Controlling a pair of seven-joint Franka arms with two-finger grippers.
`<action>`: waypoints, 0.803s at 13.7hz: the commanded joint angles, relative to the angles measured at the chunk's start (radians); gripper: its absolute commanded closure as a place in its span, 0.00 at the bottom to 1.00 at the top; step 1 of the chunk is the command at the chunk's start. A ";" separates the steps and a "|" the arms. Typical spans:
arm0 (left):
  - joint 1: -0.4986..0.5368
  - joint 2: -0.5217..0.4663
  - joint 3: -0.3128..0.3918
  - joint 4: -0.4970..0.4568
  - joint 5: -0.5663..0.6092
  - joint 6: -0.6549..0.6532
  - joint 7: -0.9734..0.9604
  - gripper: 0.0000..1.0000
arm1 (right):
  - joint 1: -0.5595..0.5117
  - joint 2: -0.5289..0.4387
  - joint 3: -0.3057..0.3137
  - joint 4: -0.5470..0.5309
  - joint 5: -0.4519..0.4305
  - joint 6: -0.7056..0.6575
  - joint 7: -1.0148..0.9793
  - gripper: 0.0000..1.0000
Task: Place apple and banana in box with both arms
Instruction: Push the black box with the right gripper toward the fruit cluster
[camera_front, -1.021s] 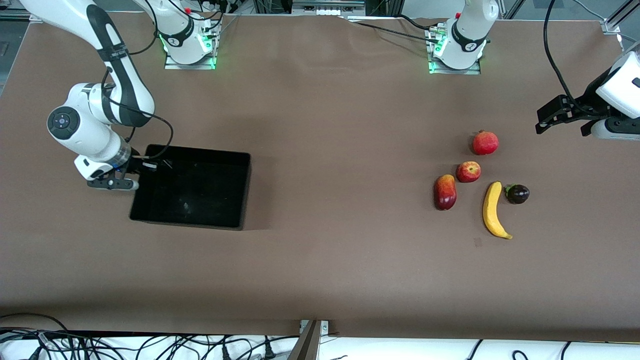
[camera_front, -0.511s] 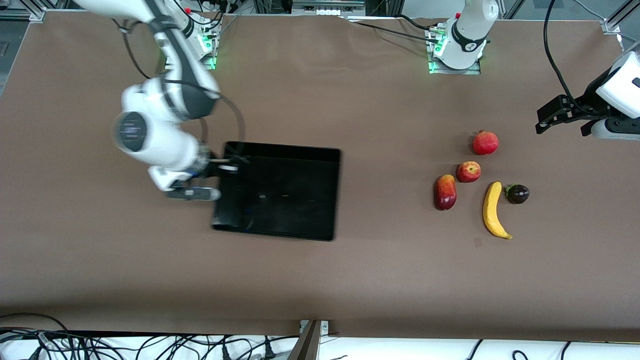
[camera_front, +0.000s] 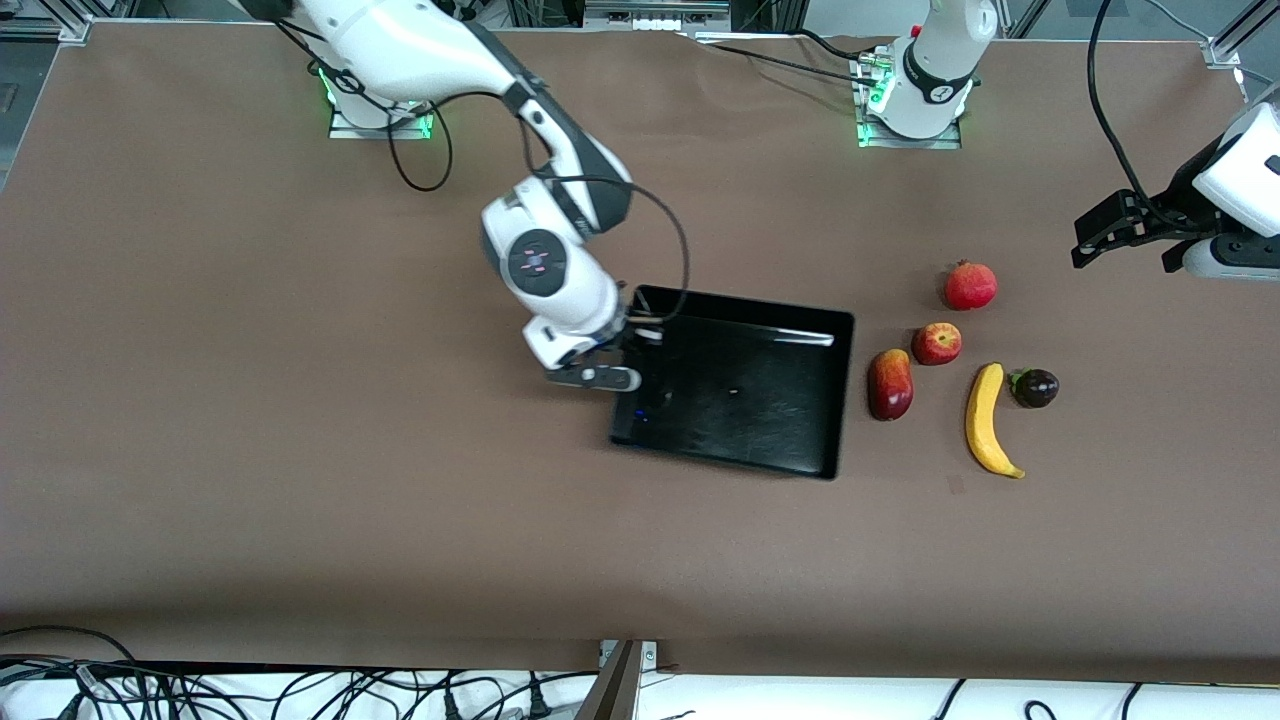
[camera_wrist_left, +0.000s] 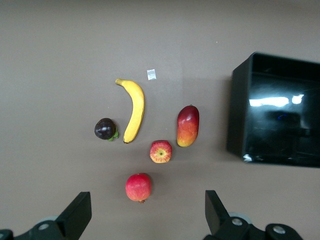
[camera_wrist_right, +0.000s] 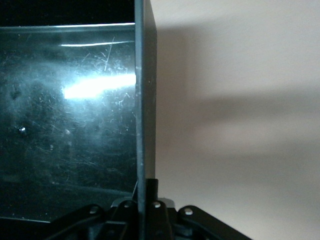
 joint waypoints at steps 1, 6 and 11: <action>0.004 -0.011 0.002 -0.004 -0.010 -0.009 -0.001 0.00 | 0.036 0.020 -0.013 0.044 -0.001 -0.003 0.000 1.00; 0.004 -0.011 0.007 -0.001 -0.007 -0.009 -0.001 0.00 | 0.077 0.055 -0.016 0.041 -0.160 0.001 -0.022 1.00; 0.005 -0.012 0.007 0.001 -0.009 -0.014 -0.005 0.00 | 0.076 0.014 -0.016 0.047 -0.153 -0.009 -0.025 0.00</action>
